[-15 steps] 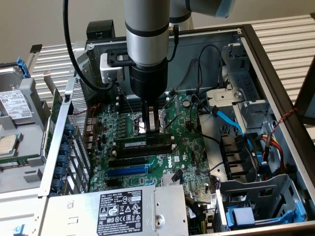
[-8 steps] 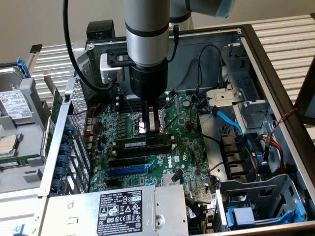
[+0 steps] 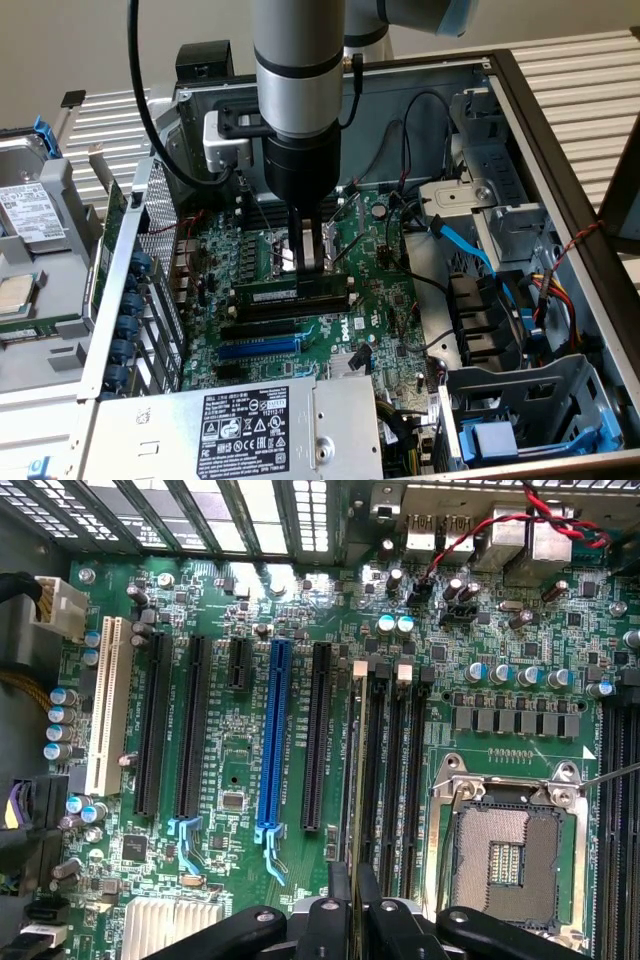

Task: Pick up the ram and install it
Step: 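Insert the ram into the slot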

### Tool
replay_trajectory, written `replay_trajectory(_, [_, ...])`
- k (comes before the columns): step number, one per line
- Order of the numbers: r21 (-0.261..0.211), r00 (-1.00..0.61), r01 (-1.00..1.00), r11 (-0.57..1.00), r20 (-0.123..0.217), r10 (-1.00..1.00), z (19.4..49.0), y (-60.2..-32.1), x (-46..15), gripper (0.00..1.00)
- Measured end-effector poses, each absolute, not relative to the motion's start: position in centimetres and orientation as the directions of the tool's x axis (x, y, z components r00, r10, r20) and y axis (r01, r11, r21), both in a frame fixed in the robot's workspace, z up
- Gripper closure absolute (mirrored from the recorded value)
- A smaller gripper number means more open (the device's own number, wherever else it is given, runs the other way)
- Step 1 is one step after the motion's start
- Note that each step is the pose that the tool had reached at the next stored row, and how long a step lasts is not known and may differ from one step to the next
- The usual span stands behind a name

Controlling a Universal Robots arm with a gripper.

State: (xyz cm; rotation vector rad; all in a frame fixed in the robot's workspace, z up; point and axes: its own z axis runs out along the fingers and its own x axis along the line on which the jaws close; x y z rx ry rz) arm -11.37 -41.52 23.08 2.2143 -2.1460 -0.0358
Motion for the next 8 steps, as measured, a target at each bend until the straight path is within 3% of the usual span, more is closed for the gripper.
replay_trajectory(8, [0.057, 0.029, -0.998, -0.028, 0.022, -0.999, 23.05, -41.51, -11.37, 0.86])
